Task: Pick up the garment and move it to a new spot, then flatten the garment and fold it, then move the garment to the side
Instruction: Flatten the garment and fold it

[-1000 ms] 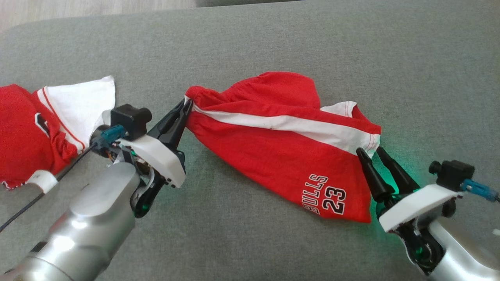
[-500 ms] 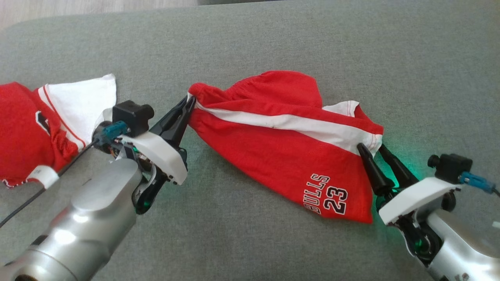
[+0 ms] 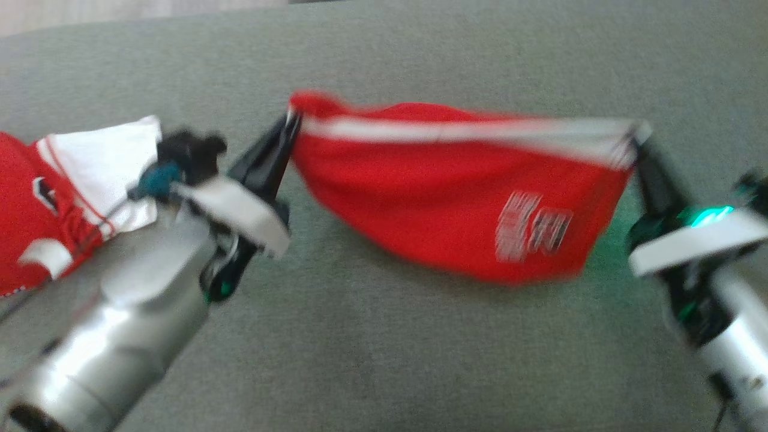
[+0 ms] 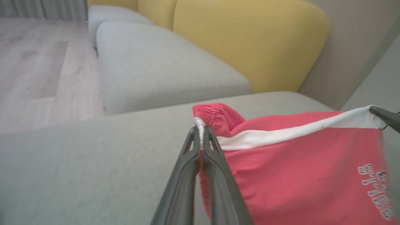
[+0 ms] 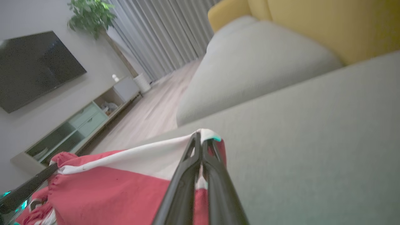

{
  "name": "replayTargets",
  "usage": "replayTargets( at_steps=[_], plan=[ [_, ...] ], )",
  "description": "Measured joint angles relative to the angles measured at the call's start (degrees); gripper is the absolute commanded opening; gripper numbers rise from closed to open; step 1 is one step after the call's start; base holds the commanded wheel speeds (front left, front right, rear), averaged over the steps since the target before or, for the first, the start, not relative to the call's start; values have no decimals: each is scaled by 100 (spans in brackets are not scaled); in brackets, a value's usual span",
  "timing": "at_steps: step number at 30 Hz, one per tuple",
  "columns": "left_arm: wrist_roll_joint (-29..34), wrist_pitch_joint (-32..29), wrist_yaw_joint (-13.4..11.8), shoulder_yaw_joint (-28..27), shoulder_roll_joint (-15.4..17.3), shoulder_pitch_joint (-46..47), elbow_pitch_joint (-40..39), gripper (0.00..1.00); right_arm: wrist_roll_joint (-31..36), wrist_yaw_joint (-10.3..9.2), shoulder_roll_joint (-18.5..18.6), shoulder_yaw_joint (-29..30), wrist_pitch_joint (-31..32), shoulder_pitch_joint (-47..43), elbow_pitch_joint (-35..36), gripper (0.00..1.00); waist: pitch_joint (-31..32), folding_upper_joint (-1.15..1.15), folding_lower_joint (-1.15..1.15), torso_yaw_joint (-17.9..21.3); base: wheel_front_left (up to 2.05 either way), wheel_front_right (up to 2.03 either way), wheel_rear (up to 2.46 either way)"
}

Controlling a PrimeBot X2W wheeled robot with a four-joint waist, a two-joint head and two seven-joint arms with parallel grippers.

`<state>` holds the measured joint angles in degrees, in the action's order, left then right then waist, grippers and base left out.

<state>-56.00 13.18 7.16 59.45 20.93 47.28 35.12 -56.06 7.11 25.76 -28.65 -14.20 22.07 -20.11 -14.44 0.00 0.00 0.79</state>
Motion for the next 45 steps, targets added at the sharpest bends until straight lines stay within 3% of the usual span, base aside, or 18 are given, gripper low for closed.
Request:
replayTargets(
  at_steps=[5, 8, 12, 15, 19, 22, 26, 31, 35, 39, 45],
  plan=[
    [83, 87, 0, -154, -22, 1039, -623, 0, 614, 0, 208, 1087, -2, 638, 526, 0, -199, 0, 0, 195, 0, 0, 0],
    [456, 127, 0, -347, -252, 2256, -765, 0, 1083, 0, 361, 1837, -18, 1689, 667, 0, -485, 0, 1, 367, 0, 0, 0],
    [954, 151, 43, -1391, -723, 3056, -964, 0, 1427, 0, 398, 2484, -51, 2629, 869, 0, -807, 0, 2, 548, 0, 0, 0],
    [1288, 160, 43, -1874, -902, 3173, -1232, 0, 1597, 0, 449, 2695, -54, 2954, 1112, 0, -975, 0, 2, 715, 0, 0, 0],
    [1233, 160, 42, -1637, -846, 2764, -1385, 0, 1536, 0, 546, 2575, -67, 2823, 1300, 0, -1042, 0, 1, 863, 0, 0, 0],
    [1085, 159, 42, -1169, -648, 1945, -1548, 0, 1451, 0, 650, 2243, -68, 2276, 1484, 0, -1073, 0, 1, 916, 0, 0, 0],
    [1190, 158, 42, -1028, -354, 805, -1677, 0, 1205, 0, 666, 1752, -65, 1068, 1749, 0, -1077, 0, 1, 870, 0, 0, 0],
    [1533, 157, 42, -750, -190, -597, -1872, 0, 1218, 0, 600, 1756, -65, -419, 2232, 0, -905, 0, 0, 838, 0, 0, 0],
    [1744, 153, 42, -698, -88, -1716, -1903, 0, 1218, 0, 791, 1586, 86, -1686, 2629, 0, -656, 0, -1, 837, 0, 0, 0],
    [2018, 153, 7, -621, 67, -2532, -1902, 0, 1257, 0, 913, 1926, 347, -2907, 3045, 0, -371, 0, -1, 855, 0, 0, 0],
    [1817, 152, -12, -648, 158, -3237, -2395, 0, 959, 0, 816, 2737, 648, -4482, 3971, 0, -67, 1, -2, 842, 0, 0, 0]
  ],
)
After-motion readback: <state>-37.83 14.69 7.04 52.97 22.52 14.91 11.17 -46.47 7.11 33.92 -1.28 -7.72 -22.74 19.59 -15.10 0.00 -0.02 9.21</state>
